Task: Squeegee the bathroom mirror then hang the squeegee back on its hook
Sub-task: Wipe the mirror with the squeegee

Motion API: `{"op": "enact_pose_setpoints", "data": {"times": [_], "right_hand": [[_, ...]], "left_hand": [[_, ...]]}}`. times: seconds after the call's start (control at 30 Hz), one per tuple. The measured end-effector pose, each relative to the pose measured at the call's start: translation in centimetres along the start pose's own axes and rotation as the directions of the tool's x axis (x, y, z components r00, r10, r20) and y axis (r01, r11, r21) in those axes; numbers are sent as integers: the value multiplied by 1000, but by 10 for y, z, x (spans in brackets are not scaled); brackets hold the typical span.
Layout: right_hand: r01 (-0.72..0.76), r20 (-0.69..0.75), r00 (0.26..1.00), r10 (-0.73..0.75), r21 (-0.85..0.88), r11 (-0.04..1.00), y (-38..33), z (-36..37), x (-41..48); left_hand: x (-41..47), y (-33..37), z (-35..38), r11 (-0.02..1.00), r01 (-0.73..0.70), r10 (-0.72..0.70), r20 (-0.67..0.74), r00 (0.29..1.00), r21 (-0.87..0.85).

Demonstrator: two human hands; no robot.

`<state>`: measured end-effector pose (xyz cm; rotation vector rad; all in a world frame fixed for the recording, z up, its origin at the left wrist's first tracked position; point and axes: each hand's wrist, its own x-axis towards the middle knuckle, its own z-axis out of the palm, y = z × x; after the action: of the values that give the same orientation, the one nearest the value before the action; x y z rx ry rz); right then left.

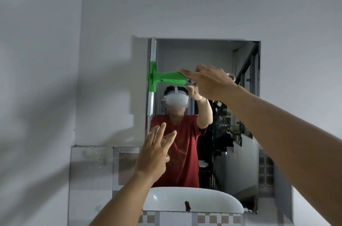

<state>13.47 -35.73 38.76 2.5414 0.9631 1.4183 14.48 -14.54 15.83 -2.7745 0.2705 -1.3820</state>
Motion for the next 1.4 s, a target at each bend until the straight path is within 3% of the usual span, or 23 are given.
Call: {"op": "enact_pose_setpoints", "data": {"times": [0.43, 0.7, 1.13, 1.3, 1.4], "right_hand": [[-134, -6, 991, 134, 17, 991, 48, -10, -56], [-340, -57, 935, 350, 143, 930, 70, 8, -97], [-579, 6, 791, 611, 326, 747, 24, 40, -161], [-609, 83, 753, 652, 464, 644, -18, 62, -157], [-633, 151, 709, 689, 568, 526, -45, 69, -150]], "left_hand": [[0, -1, -6, 1000, -4, 4, -8, 1000, -5], [0, -3, -6, 1000, -19, 19, -13, 1000, 13], [-3, -1, -7, 999, -44, 44, -42, 998, -1], [-24, -6, 0, 998, -29, 29, -7, 1000, -51], [-33, -12, 3, 998, -55, 55, 32, 998, -19]]}}
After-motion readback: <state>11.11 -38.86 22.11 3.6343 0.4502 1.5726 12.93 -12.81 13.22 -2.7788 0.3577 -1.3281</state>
